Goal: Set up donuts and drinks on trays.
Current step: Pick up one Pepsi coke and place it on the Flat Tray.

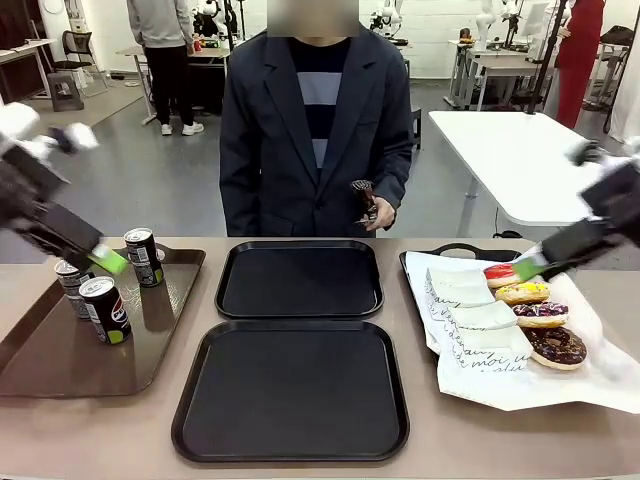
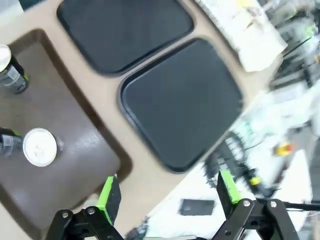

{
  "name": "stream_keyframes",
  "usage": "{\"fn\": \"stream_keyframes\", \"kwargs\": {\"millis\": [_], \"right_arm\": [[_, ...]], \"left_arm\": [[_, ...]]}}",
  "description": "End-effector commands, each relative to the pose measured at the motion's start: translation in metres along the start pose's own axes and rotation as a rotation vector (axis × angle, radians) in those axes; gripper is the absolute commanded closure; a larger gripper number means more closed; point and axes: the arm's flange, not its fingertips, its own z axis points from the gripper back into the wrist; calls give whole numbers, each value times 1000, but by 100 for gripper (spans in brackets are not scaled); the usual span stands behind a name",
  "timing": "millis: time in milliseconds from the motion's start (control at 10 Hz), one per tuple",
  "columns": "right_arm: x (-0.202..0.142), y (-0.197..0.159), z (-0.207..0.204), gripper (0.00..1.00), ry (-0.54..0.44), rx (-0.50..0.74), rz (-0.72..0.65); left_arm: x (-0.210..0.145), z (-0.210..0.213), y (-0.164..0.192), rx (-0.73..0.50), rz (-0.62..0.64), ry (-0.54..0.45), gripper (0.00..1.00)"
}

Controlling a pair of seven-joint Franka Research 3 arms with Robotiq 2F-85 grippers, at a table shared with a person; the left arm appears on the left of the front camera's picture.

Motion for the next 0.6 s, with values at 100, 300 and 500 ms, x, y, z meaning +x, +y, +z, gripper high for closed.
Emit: {"fn": "stream_keyframes", "kwargs": {"millis": [100,300,500], "right_arm": [[-52,-73,40,0,-333,494,-519],[-79,-104,63,0,-438,552,-597],[-102,-121,83,0,-520,572,-648]], "left_arm": [[-38,34,68,-296,283,-189,0],[-61,42,107,-362,391,-256,0],[-88,50,132,-389,463,-315,0]]}}
